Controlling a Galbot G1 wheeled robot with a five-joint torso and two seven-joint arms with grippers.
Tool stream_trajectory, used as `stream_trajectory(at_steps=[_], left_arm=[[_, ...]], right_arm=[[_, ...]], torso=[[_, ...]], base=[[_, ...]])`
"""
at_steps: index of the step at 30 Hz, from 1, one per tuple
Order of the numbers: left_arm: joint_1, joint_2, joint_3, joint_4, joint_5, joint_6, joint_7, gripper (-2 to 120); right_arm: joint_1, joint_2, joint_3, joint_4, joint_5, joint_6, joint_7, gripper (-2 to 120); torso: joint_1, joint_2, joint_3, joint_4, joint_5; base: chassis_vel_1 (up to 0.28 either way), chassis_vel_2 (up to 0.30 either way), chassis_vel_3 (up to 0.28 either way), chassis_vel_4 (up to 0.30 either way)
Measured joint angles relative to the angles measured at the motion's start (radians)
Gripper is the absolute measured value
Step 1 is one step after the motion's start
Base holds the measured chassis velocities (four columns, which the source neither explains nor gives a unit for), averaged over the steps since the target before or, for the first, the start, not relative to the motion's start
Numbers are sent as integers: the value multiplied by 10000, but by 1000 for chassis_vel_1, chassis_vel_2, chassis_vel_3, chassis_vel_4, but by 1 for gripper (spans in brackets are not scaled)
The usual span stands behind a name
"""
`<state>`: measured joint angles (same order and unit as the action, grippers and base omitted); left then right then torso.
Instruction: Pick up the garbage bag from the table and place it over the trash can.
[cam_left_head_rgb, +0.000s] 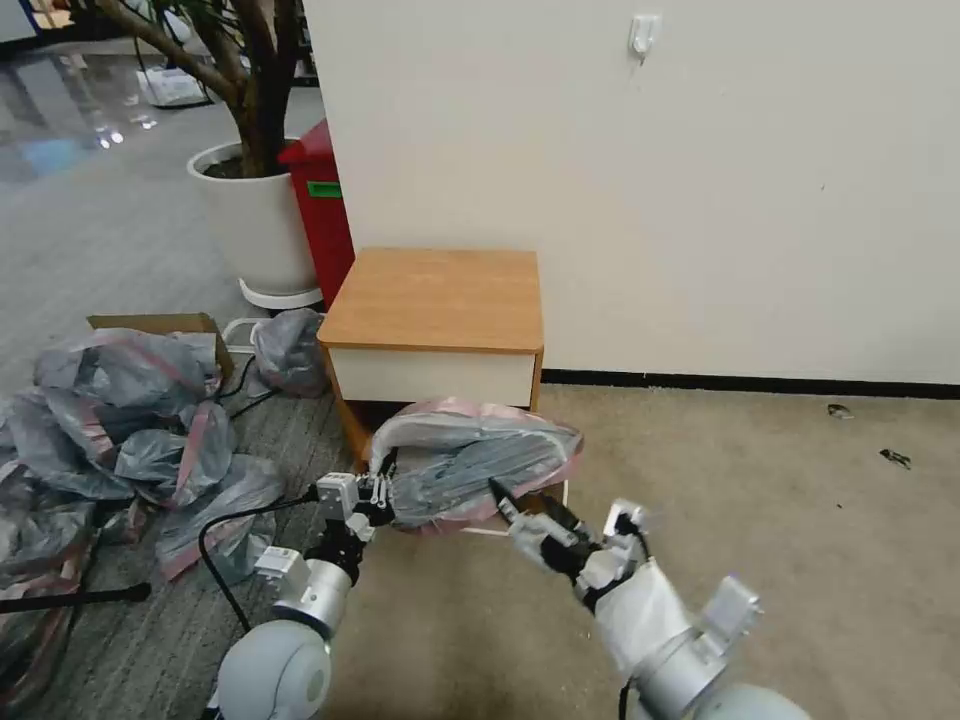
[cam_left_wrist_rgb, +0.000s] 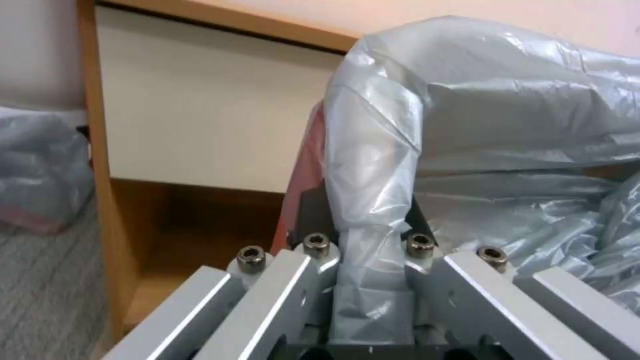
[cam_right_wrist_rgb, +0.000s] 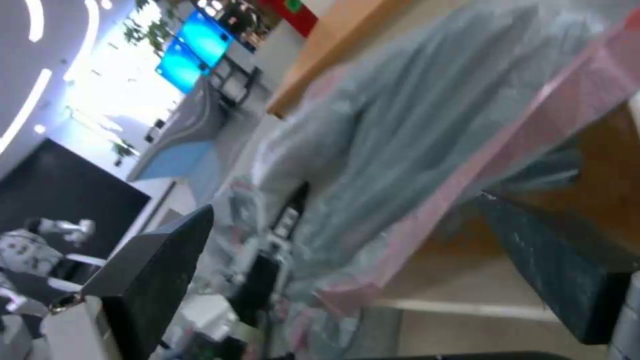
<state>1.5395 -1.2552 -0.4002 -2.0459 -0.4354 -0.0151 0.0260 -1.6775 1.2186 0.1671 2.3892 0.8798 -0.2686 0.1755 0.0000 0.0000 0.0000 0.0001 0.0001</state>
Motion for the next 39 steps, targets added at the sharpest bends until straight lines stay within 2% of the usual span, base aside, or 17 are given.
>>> stream_trajectory(at_steps=[11,20,24,27,28,31,33,34,36,39], left_arm=[[94,-79,181,-34,359,-183,97,5],[347,-92,200,-223,231,-203,241,5],[367,-95,173,-243,181,-205,250,5],[370,-93,131,-242,111,-205,251,5],[370,-93,131,-242,111,-205,251,5],[371,-101,124,-246,64,-206,251,5],[369,-107,124,-246,61,-206,251,5],[363,-108,124,-247,58,-206,251,5],[357,-108,119,-246,50,-204,250,5],[334,-107,70,-224,1,-196,250,5]], right_arm=[[245,164,-63,-350,-59,-160,627,100],[500,341,-175,-618,-86,-282,1048,100],[563,418,-213,-721,-222,-242,1027,90],[578,428,-191,-736,-295,-178,962,77],[578,428,-191,-736,-295,-178,962,77],[604,439,-147,-811,-370,-90,915,60],[611,442,-142,-825,-385,-62,894,57],[614,444,-137,-829,-394,-43,872,50],[619,447,-133,-829,-407,-27,846,46],[635,472,-134,-852,-466,8,753,33]], torso=[[0,0,0,-1,-1],[0,0,0,0,-1],[0,0,0,-1,-1],[0,0,0,-1,-1],[0,0,0,-1,-1],[0,0,0,-1,-1],[0,0,0,-1,-1],[0,0,0,-1,-1],[0,0,0,-1,-1],[1,-1,0,-1,-1]], base=[[0,0,0,0],[0,0,0,0],[0,0,0,0],[0,0,0,0],[0,0,0,0],[0,0,0,0],[0,0,0,0],[0,0,0,0],[0,0,0,0],[0,0,0,0]])
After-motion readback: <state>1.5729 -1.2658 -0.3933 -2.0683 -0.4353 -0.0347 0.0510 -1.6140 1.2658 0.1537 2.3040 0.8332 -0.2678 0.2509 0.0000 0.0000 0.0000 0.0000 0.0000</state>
